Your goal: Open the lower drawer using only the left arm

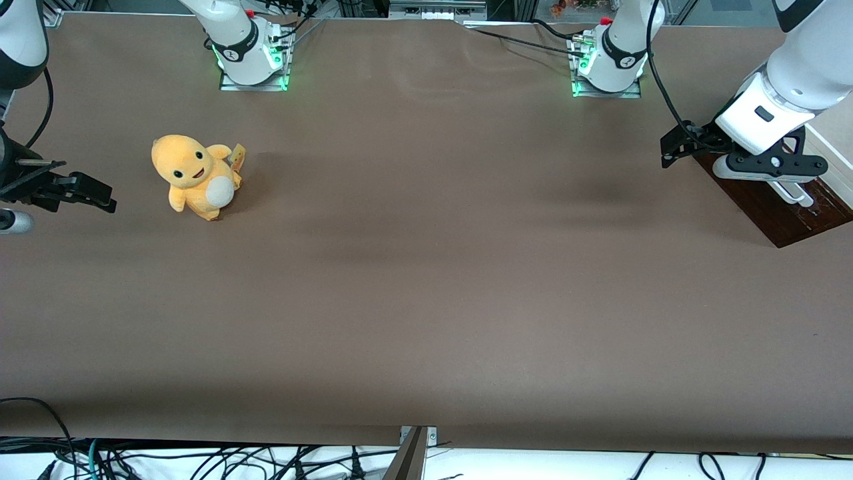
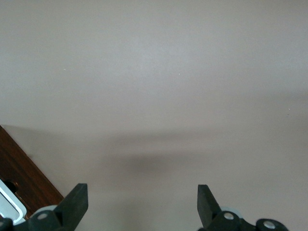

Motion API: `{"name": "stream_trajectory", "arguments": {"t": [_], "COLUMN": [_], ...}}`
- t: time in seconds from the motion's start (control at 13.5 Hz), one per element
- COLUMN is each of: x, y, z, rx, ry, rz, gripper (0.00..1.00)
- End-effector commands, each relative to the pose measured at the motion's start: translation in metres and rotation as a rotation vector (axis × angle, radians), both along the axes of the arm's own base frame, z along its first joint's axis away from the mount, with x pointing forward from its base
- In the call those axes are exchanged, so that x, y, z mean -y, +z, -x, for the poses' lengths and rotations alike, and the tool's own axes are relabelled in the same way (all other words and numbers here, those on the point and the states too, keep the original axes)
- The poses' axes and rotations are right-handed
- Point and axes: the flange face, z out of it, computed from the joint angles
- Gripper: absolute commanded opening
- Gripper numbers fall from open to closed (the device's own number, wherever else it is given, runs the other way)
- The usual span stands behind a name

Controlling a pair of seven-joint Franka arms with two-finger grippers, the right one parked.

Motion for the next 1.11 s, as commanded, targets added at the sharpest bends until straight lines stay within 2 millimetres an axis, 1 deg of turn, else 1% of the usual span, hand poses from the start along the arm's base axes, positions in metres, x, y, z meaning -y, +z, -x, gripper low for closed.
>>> {"name": "stream_trajectory", "arguments": {"t": [0.0, 0.59, 0.74, 1.03], "x": [0.0007, 0.0039, 0.0043, 0.0074], "y": [0.0061, 0.0068, 0.0072, 0.0051], "z": [-0.0027, -0.0028, -0.0102, -0.0121], "rx": [-0.003, -0.001, 0.002, -0.011], "ry": [-0.021, -0.023, -0.02, -0.029], "rz": [-0.013, -0.014, -0.011, -0.022], "gripper": [1.0, 1.0, 1.0, 1.0]}}
